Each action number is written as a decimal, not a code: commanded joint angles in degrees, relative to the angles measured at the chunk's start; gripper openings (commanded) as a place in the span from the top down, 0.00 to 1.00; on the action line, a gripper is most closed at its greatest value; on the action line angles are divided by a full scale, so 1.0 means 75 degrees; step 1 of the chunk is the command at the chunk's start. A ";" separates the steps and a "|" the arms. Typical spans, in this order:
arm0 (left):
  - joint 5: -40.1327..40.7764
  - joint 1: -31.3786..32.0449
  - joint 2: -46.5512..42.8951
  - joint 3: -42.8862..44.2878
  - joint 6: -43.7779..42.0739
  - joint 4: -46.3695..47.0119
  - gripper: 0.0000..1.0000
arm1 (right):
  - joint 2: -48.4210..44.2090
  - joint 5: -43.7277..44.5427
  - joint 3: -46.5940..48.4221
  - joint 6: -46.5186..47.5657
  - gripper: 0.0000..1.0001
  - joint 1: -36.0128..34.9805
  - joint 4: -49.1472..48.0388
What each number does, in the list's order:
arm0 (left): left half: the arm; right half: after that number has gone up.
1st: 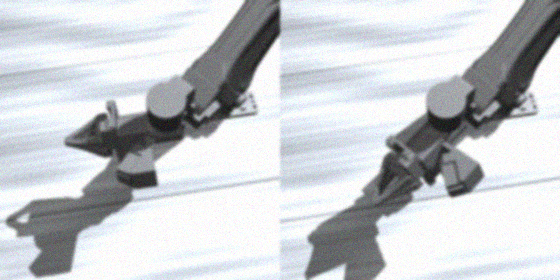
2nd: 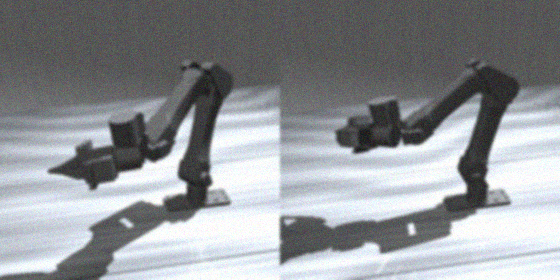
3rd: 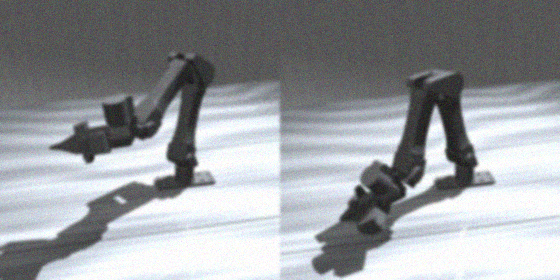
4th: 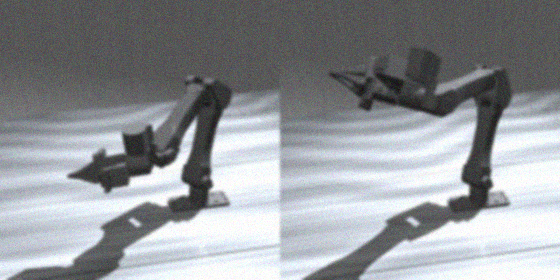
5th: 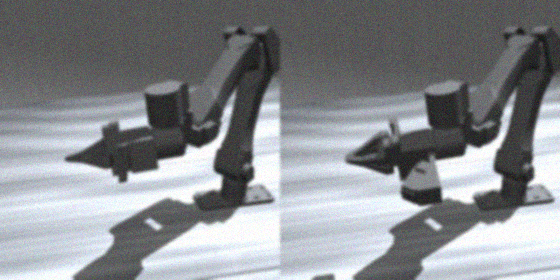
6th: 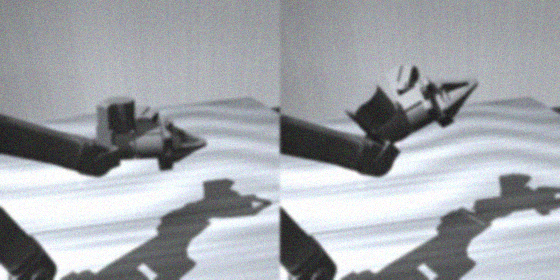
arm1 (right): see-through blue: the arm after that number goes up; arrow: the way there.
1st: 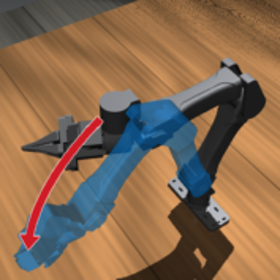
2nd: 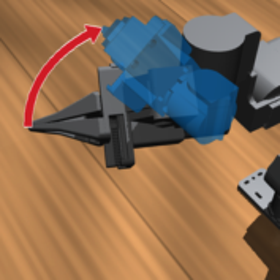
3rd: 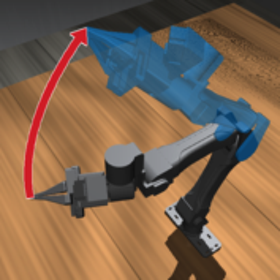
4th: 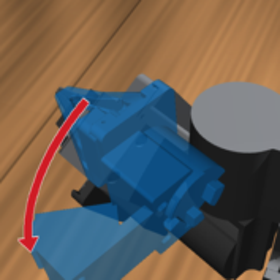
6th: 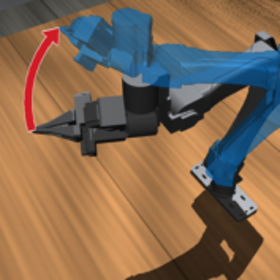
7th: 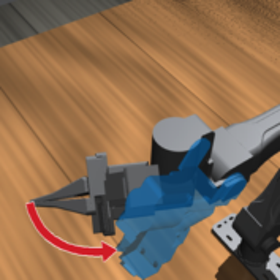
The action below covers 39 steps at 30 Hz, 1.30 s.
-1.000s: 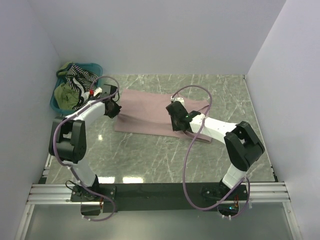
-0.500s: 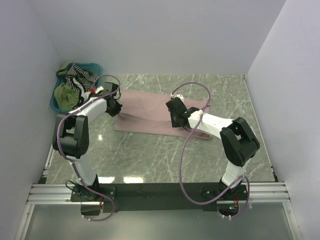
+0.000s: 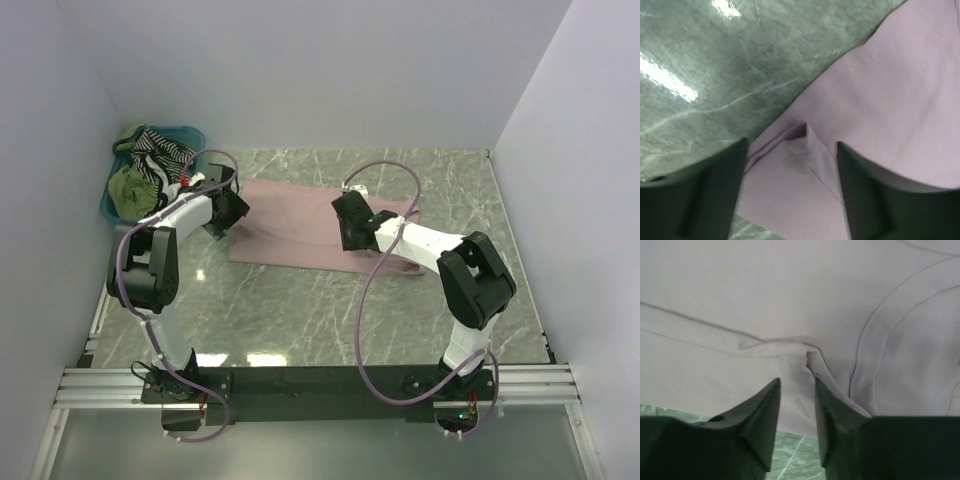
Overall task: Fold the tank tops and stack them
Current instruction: Fold the tank top
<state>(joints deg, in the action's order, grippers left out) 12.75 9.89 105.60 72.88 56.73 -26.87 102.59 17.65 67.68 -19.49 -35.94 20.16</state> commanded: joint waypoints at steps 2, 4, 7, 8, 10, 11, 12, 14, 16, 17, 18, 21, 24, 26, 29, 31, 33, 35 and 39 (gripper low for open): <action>0.0022 -0.0100 -0.0462 0.0068 -0.0087 0.0348 0.12 | 0.0033 0.0330 0.0643 0.0043 0.57 0.0093 -0.0134; 0.0162 -0.0112 -0.0778 0.0056 -0.0192 0.0337 0.08 | 0.0010 0.0482 0.0795 0.0032 0.55 0.0105 -0.0064; 0.0373 -0.0112 -0.1247 -0.0049 -0.0298 0.0115 0.07 | -0.0200 0.0658 0.0984 -0.0073 0.55 0.0117 0.0170; 0.0478 -0.0112 -0.1492 -0.0258 -0.0298 0.0033 0.10 | -0.0306 0.0647 0.0868 -0.0248 0.55 0.0117 0.0229; 0.0514 -0.0112 -0.1774 -0.0947 -0.0298 -0.0074 0.16 | -0.0610 0.0519 0.0610 -0.0564 0.53 0.0128 0.0183; 0.0352 -0.0112 -0.1926 -0.1230 -0.0287 0.0054 0.20 | -0.0658 0.0541 0.0400 -0.0682 0.53 0.0140 0.0159; 0.0246 -0.0112 -0.2172 -0.1500 -0.0263 0.0253 0.23 | -0.0682 0.0588 0.0305 -0.0776 0.53 0.0129 0.0148; 0.0012 -0.0112 -0.2256 -0.1889 -0.0216 0.0442 0.29 | -0.0624 0.0670 0.0245 -0.0999 0.53 0.0245 0.0101; -0.0234 -0.0112 -0.2116 -0.1588 -0.0275 0.0582 0.31 | -0.0530 0.0367 0.0455 -0.1069 0.53 0.0688 0.0112; -0.0468 -0.0112 -0.1907 -0.1353 -0.0356 0.0653 0.31 | -0.0518 0.0226 0.0514 -0.1093 0.53 0.0923 0.0078; -0.0505 -0.0100 -0.1777 -0.1095 -0.0461 0.0723 0.31 | -0.0506 0.0062 0.0608 -0.1093 0.53 0.1134 0.0031; -0.0016 -0.0100 -0.0876 0.0134 -0.0975 0.0970 0.28 | -0.0005 -0.0255 0.1310 -0.1094 0.53 0.1861 0.0030; 0.0209 -0.0147 0.0529 0.1564 -0.1864 0.1146 0.25 | 0.0825 -0.0838 0.2341 -0.0941 0.54 0.2272 0.0042; -0.0023 -0.0205 0.1511 0.2572 -0.2230 0.1064 0.26 | 0.1238 -0.1296 0.2995 -0.0906 0.56 0.2436 -0.0074; -0.0632 -0.0322 0.2369 0.3488 -0.2735 0.1237 0.27 | 0.1883 -0.2270 0.3711 -0.1011 0.57 0.2542 -0.0309; -0.1182 -0.0404 0.2711 0.3932 -0.3110 0.1438 0.27 | 0.2375 -0.2715 0.4296 -0.1116 0.56 0.2542 -0.0391; -0.1208 -0.0474 0.3250 0.4378 -0.3344 0.1136 0.28 | 0.2959 -0.2962 0.4743 -0.1163 0.56 0.2542 -0.0380; -0.1231 -0.0533 0.3485 0.4731 -0.3462 0.1052 0.28 | 0.3278 -0.3197 0.5295 -0.1117 0.56 0.2542 -0.0333; -0.1595 -0.0709 0.3509 0.4731 -0.3614 0.1356 0.28 | 0.3816 -0.3173 0.5751 -0.1023 0.54 0.2566 -0.0415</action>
<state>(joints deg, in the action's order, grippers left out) 4.03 5.48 132.77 105.49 32.86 -17.87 129.73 -3.99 106.28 -27.40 -16.73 18.20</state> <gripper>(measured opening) 0.722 0.454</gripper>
